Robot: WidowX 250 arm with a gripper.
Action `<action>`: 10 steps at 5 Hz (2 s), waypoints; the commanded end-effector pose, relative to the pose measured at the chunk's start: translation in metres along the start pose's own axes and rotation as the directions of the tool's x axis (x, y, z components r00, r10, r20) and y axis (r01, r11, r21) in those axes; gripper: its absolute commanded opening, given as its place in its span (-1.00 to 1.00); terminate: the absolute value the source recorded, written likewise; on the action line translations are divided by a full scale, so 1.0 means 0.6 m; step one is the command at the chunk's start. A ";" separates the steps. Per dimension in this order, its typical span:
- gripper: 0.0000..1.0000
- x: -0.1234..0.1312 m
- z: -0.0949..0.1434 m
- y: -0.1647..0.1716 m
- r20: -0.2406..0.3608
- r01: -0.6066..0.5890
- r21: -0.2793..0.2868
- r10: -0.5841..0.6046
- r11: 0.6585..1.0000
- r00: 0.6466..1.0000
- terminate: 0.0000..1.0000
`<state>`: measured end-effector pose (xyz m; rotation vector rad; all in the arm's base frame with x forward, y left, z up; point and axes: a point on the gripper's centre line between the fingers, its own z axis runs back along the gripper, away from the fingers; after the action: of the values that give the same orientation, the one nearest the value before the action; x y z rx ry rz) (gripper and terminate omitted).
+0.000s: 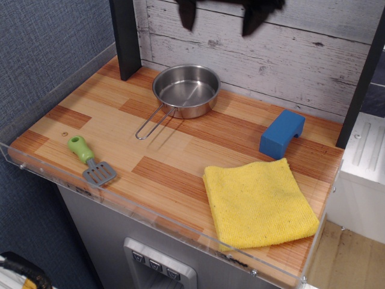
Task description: Place the blue box between the spatula and yellow cloth.
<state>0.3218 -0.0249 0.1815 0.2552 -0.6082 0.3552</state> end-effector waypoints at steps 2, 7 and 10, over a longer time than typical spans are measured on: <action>1.00 -0.036 -0.028 -0.093 -0.163 0.105 -0.181 -0.135 0.978 0.977 -1.00; 1.00 -0.072 -0.172 -0.123 -0.248 0.180 -0.049 -0.187 0.982 0.951 -1.00; 1.00 -0.081 -0.176 -0.120 -0.242 0.191 -0.023 -0.191 0.981 0.951 -1.00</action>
<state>0.3691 -0.0665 0.0474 0.2673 -0.3072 0.1966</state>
